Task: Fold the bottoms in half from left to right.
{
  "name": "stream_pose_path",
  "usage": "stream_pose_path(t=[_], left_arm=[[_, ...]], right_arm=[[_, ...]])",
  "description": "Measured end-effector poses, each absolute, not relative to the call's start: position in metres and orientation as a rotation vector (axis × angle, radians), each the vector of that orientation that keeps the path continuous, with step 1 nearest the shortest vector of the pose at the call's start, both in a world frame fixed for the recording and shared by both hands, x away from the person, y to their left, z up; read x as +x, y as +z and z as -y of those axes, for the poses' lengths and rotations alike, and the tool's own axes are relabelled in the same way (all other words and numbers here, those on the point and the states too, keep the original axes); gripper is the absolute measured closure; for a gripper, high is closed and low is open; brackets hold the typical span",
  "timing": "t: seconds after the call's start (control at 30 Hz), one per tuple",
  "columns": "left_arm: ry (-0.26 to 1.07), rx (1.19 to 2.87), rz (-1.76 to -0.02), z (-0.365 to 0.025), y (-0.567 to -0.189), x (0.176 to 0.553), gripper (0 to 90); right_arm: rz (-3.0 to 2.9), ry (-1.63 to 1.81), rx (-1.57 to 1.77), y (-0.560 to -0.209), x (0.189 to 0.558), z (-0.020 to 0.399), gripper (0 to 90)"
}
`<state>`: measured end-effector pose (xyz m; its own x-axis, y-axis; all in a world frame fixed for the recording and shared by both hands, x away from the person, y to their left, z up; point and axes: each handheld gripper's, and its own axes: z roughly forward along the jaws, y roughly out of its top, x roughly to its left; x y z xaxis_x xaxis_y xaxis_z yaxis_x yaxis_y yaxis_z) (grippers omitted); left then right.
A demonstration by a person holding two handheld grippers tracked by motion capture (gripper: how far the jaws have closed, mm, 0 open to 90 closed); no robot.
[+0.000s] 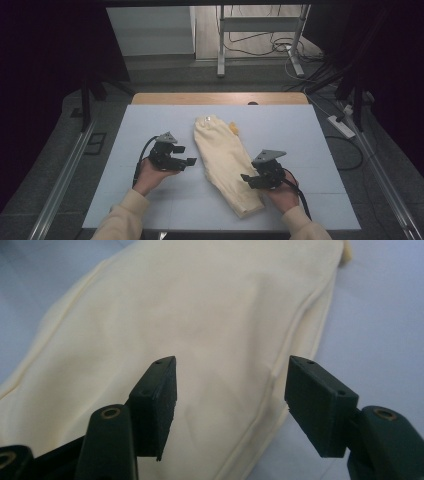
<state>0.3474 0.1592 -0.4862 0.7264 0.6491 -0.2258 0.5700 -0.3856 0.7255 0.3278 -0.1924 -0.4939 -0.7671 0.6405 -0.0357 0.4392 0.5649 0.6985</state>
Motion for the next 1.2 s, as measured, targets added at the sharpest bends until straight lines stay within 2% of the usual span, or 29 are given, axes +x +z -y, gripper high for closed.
stream_pose_path(t=[0.33,0.8,0.97,1.0,1.13,1.2], left_arm=[[0.12,2.095,-0.919,-0.159,-0.488,0.348,27.0],[0.123,2.098,-0.918,-0.16,-0.488,0.347,26.1],[0.125,2.104,-0.919,-0.16,-0.488,0.348,25.8],[0.125,2.104,-0.92,-0.16,-0.489,0.348,25.8],[0.124,2.104,-0.922,-0.161,-0.489,0.348,25.6],[0.124,2.105,-0.921,-0.161,-0.489,0.348,25.6]], right_arm=[[-2.517,0.965,0.97,-0.503,0.353,0.192,34.7],[-2.581,0.901,1.009,-0.511,0.356,0.195,33.6],[-2.631,0.925,1.053,-0.515,0.359,0.198,36.1],[-2.635,0.923,1.048,-0.514,0.359,0.198,38.3],[-2.681,0.955,1.055,-0.512,0.356,0.199,57.8],[-2.695,0.961,1.053,-0.512,0.354,0.198,64.7]])
